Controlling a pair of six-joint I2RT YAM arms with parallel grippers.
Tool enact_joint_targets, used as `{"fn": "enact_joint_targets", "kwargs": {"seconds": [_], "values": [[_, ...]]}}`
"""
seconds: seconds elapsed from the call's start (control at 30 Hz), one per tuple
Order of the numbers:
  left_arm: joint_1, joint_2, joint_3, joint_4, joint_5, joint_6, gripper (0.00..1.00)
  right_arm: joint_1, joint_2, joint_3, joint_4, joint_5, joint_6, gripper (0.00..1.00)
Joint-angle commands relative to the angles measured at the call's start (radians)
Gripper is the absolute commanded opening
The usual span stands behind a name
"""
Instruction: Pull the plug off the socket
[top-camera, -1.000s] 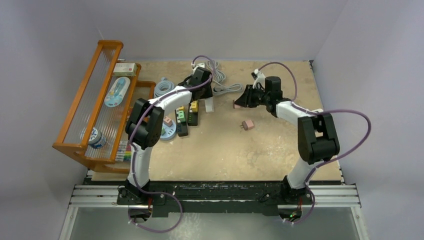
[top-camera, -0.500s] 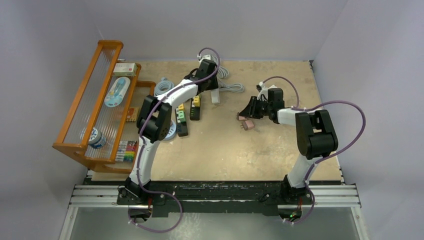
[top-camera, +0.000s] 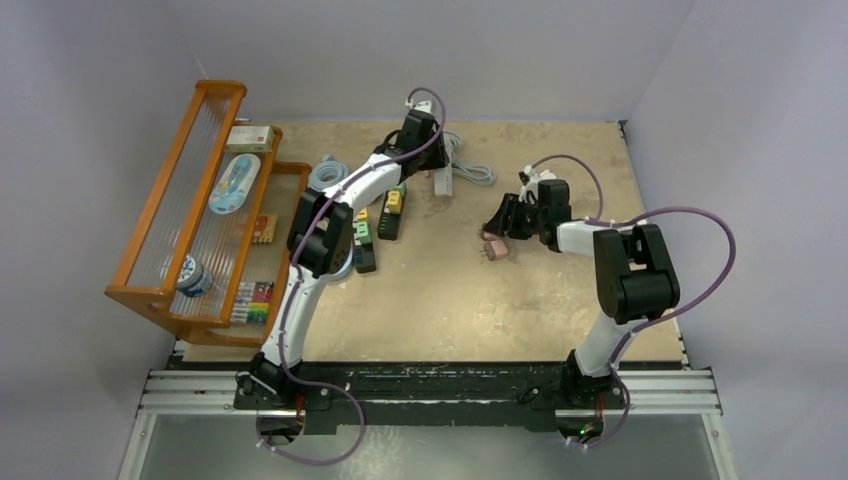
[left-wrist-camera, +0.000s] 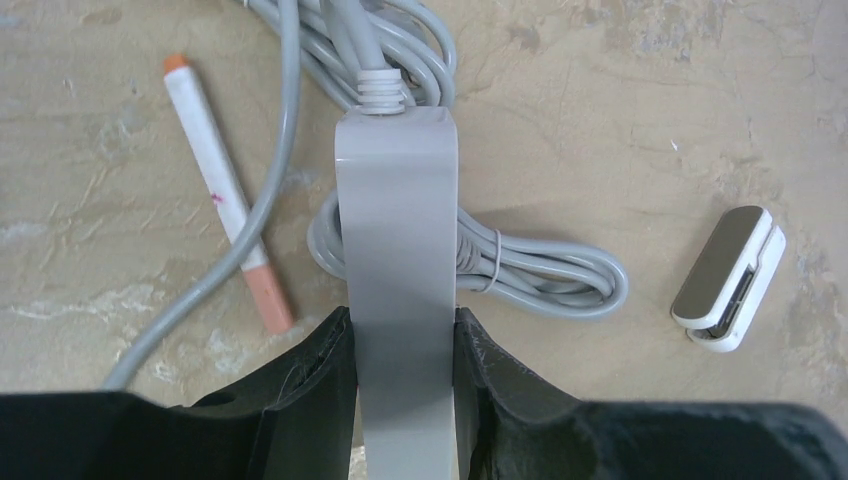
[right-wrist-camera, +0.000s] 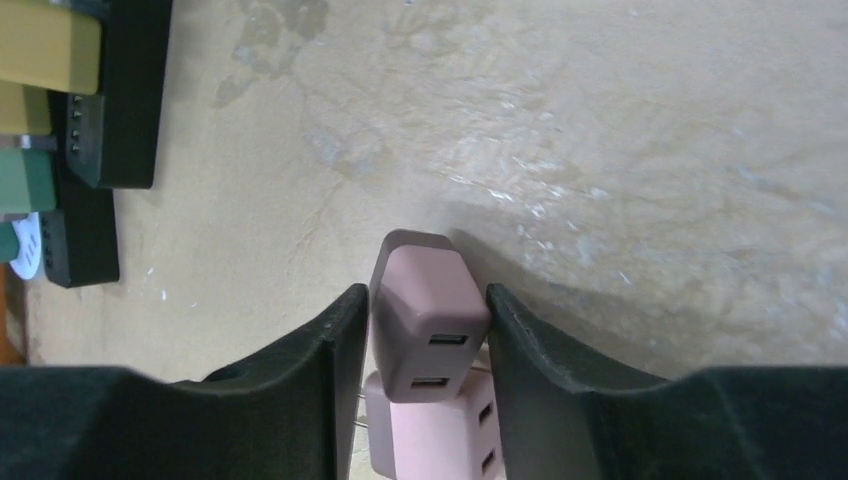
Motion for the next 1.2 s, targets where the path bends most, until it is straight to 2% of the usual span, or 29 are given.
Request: {"fn": "enact_joint_targets", "kwargs": {"seconds": [0.0,0.03,0.13,0.17,0.2,0.27,0.3,0.53,0.63,0.73,0.8,0.93,1.17], "values": [[0.032,0.028,0.102,0.000,0.017,0.104,0.07,-0.006,-0.056,-0.033,-0.015,0.107,-0.020,0.57],[0.041,0.027,0.105,0.004,0.022,0.116,0.12,-0.006,-0.056,-0.034,-0.012,0.106,-0.020,0.62],[0.068,0.026,0.118,-0.008,0.052,0.140,0.38,-0.006,-0.046,-0.015,-0.016,0.109,-0.024,0.72],[0.091,0.004,0.122,-0.019,0.081,0.155,0.55,-0.006,-0.053,0.006,-0.017,0.126,-0.034,0.87],[0.100,-0.009,0.116,-0.017,0.097,0.163,0.62,-0.006,-0.060,0.014,-0.010,0.136,-0.036,0.98],[0.118,-0.046,0.098,-0.015,0.129,0.172,0.78,-0.006,-0.077,0.025,0.005,0.155,-0.040,0.99],[0.125,-0.069,0.090,-0.014,0.141,0.178,0.80,-0.006,-0.084,0.032,0.014,0.159,-0.040,0.99],[0.174,-0.256,0.061,-0.006,0.140,0.163,0.86,0.004,-0.148,0.096,0.077,0.190,-0.035,0.99],[0.210,-0.381,-0.028,0.055,0.151,0.120,0.86,0.052,-0.162,0.165,0.052,0.261,-0.071,0.99],[0.252,-0.526,-0.172,0.123,0.095,0.085,0.87,0.144,-0.161,0.231,0.046,0.352,-0.120,0.99],[0.286,-0.620,-0.288,0.168,0.052,0.058,0.87,0.203,-0.132,0.289,0.042,0.393,-0.144,0.99],[0.353,-0.769,-0.484,0.198,-0.045,0.054,0.88,0.279,-0.022,0.427,0.027,0.375,-0.141,0.99],[0.374,-0.914,-0.640,0.121,-0.149,0.085,0.89,0.420,0.151,0.662,-0.073,0.412,-0.178,0.99]]}}
